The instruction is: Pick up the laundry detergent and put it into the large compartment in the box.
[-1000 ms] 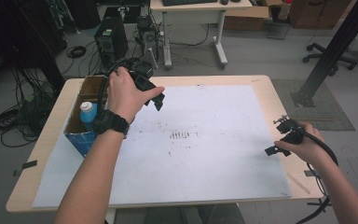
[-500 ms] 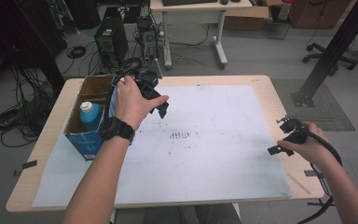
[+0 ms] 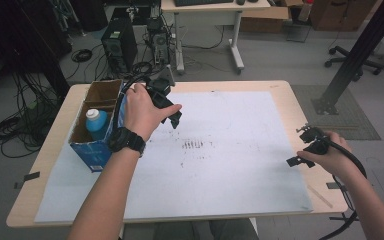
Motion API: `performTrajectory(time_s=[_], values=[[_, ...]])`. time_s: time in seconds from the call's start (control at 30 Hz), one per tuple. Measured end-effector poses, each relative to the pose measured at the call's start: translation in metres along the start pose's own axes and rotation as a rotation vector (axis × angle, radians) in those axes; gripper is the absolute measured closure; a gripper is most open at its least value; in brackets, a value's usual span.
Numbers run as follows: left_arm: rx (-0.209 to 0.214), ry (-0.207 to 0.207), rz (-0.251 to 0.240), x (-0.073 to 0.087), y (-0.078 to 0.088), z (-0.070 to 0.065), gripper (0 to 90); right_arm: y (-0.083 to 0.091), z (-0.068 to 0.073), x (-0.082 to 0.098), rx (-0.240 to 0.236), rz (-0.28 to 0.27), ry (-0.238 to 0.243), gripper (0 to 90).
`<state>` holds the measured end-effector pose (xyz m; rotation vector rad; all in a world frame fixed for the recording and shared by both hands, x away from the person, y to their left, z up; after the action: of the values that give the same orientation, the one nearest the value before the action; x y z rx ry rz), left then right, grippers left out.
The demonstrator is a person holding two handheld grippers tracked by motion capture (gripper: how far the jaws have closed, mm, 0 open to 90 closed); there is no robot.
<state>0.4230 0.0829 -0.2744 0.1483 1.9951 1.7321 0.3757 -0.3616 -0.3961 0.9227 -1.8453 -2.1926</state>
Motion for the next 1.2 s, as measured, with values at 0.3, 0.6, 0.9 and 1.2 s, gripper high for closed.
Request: performTrajectory(time_s=[0.3, 0.6, 0.9, 1.2], values=[[0.008, -0.007, 0.0, -0.0004, -0.0002, -0.0038, 13.7, -0.0005, 0.001, -0.0001, -0.001, 0.003, 0.002, 13.3], [0.002, 0.004, 0.001, 0.0015, -0.0015, -0.0005, 13.3, -0.0017, 0.0013, 0.0008, -0.001, 0.005, 0.0, 13.3], [0.012, 0.001, 0.004, 0.0035, -0.0028, 0.0005, 13.3, -0.0021, 0.0033, -0.0008, -0.001, 0.006, 0.005, 13.2], [0.012, 0.001, 0.006, 0.0047, -0.0035, 0.001, 13.2, -0.0026, 0.0042, -0.0007, 0.0, 0.009, 0.005, 13.2]])
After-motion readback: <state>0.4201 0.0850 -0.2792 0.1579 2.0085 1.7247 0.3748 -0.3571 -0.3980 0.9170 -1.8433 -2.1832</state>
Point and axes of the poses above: each handheld gripper's, and its own axes: y roughly backward along the jaws, x roughly out of its underside, z roughly to its left, the point moved 2 cm from there along -y, roughly forward along the jaws, and after that the axes turned 4 degrees about -z, right-handed, at the moved point
